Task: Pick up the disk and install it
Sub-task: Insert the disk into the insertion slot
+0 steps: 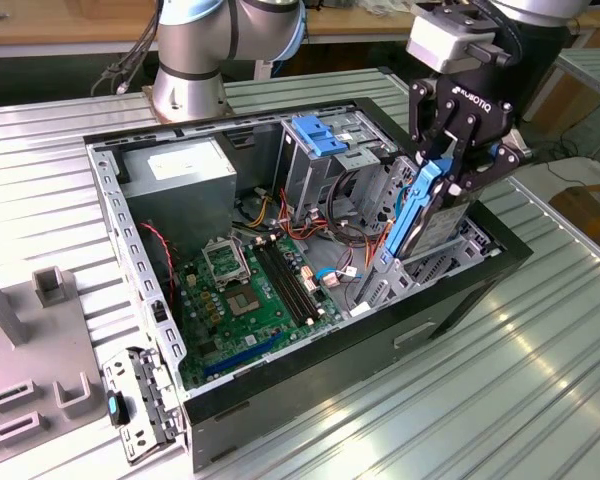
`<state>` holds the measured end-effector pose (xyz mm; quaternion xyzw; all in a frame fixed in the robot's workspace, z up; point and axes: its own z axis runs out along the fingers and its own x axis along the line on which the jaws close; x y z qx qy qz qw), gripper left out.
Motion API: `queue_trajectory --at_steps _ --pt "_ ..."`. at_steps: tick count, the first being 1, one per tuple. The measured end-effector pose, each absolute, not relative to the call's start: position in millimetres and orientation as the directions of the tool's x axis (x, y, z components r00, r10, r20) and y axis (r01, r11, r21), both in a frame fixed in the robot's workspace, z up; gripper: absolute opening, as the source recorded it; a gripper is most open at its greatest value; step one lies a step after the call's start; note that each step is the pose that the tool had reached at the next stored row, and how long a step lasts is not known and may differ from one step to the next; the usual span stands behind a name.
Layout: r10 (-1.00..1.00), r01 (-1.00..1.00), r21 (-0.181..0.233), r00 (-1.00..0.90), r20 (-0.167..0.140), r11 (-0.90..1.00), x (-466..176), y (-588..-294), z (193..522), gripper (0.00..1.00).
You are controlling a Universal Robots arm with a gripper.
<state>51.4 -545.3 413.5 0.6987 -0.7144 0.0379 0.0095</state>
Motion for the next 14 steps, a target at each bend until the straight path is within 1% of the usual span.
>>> queue_trajectory --at_steps 14 --pt "-0.997 -0.999 -0.041 -0.024 0.067 0.021 51.5 -545.3 395.4 0.37"
